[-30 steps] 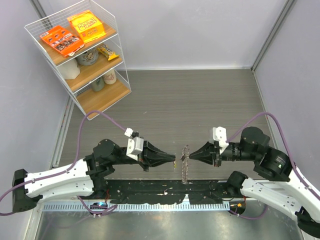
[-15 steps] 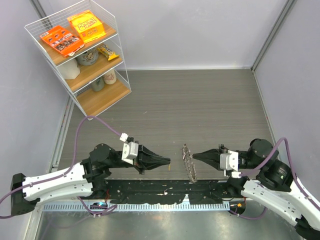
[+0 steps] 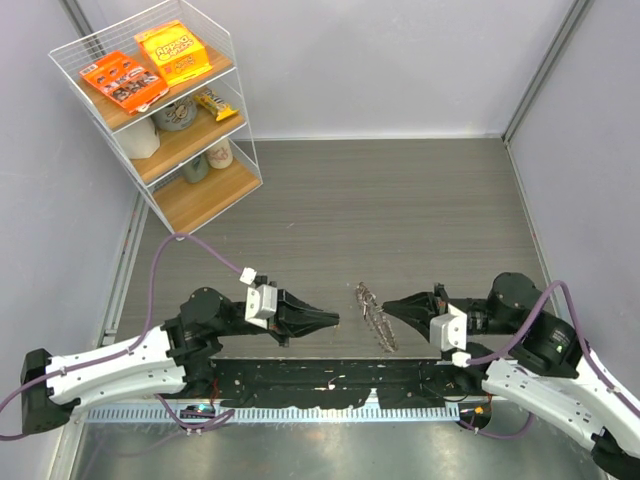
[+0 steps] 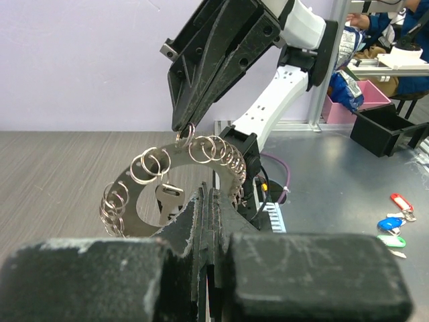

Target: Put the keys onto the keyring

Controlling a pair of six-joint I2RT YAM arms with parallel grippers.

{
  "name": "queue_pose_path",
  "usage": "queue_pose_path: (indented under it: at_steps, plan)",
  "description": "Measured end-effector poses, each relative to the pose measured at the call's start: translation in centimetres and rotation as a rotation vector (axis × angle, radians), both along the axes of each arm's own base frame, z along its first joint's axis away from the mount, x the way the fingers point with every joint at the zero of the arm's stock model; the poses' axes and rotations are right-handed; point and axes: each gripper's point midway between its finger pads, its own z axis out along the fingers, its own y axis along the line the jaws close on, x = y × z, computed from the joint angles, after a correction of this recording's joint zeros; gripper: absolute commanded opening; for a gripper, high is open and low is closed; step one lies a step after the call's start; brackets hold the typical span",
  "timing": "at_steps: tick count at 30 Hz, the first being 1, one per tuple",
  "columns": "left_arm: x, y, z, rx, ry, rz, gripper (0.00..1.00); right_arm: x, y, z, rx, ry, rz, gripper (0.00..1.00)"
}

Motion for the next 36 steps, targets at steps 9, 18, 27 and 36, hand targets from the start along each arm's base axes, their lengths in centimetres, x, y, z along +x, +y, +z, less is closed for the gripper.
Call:
queue_pose_path:
  at_steps: [9, 18, 27, 36]
  plan:
    - [-0.7, -0.5, 0.9, 0.009, -0.036, -0.055, 0.0, -2.2, 1.4, 1.0, -0.058, 0.143, 0.147, 0.06]
    - [-2.3, -0.4, 2.4, -0.006, -0.091, -0.142, 0.0, -5.2, 2.4, 1.7, -0.103, 0.298, 0.335, 0.05]
    - [-3.3, -0.5, 2.8, -0.004, -0.11, -0.205, 0.0, -6.3, 2.8, 1.4, -0.126, 0.352, 0.395, 0.05]
    - [-3.9, -0.9, 2.3, 0.019, -0.108, -0.255, 0.0, -6.4, 3.6, 1.0, -0.156, 0.381, 0.421, 0.05]
